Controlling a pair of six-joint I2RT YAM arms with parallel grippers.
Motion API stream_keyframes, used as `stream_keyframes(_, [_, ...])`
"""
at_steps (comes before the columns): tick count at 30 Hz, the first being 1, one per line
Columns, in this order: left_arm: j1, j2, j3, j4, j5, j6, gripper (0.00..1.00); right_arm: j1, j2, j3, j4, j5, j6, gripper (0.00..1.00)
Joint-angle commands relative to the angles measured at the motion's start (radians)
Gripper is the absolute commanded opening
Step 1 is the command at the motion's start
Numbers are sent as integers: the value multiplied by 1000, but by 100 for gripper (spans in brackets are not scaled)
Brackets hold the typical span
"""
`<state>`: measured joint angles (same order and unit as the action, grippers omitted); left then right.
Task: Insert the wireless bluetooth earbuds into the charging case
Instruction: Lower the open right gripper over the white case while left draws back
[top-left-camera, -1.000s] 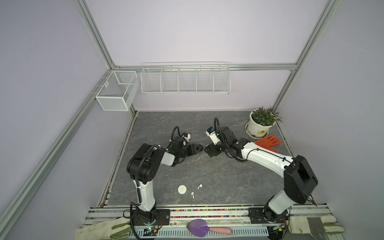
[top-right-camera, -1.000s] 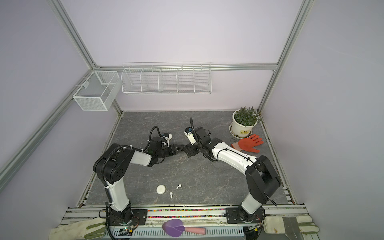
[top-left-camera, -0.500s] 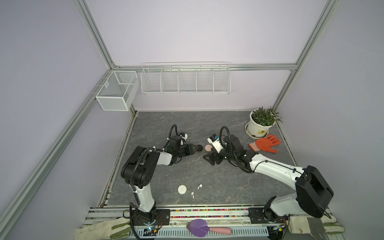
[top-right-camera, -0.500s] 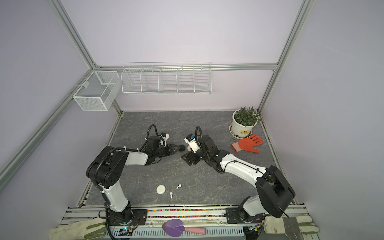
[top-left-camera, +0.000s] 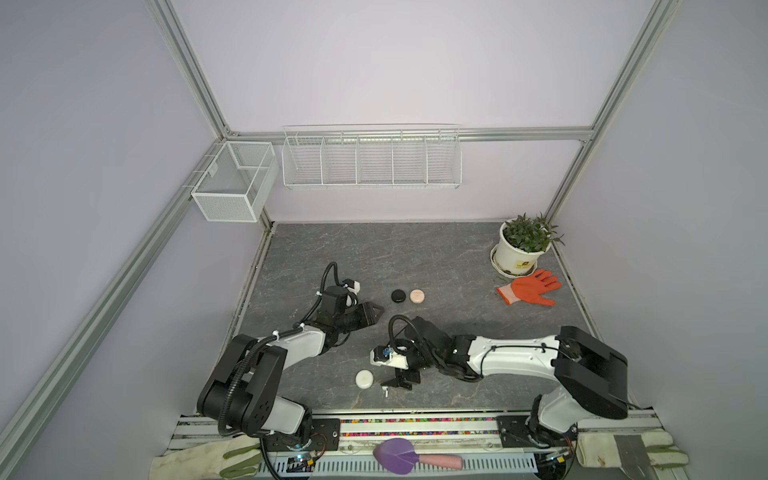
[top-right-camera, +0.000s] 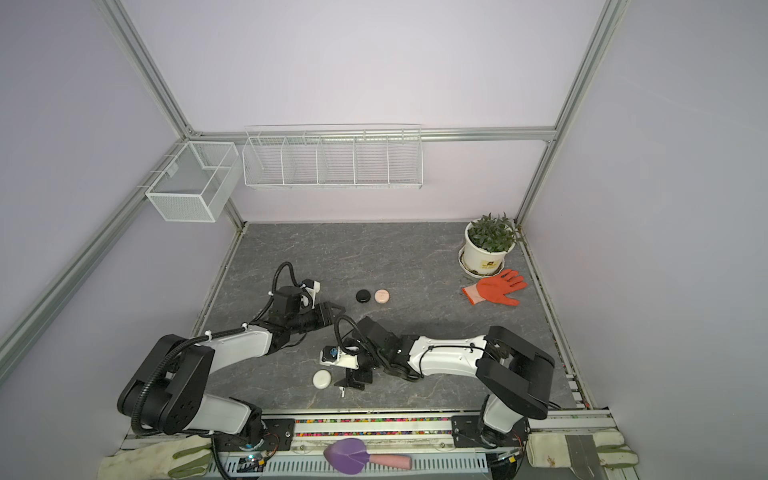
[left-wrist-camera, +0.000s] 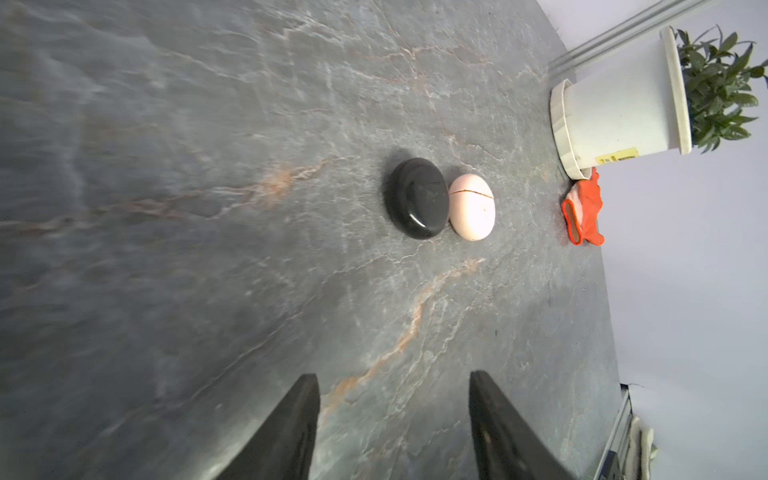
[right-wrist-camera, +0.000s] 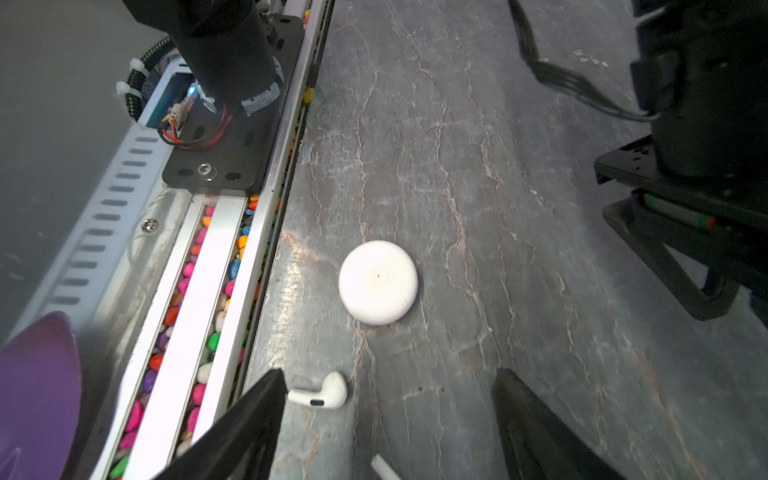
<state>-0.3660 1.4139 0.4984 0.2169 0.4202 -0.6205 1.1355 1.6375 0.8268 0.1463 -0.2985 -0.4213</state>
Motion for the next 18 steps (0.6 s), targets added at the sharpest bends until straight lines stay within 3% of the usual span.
stream_keyframes(1, [71,-59,-18,-130,-46,-19,62,12,51,45,-50,19,-126,81])
stream_keyframes(7, [120,-116,-8,-207,-66,-26,67,12,121,128,-108,8,-171,79])
stream_keyframes(18, [129,-141,-8,-249,-119,-36,68,10,225,155,-2,191,-163,75])
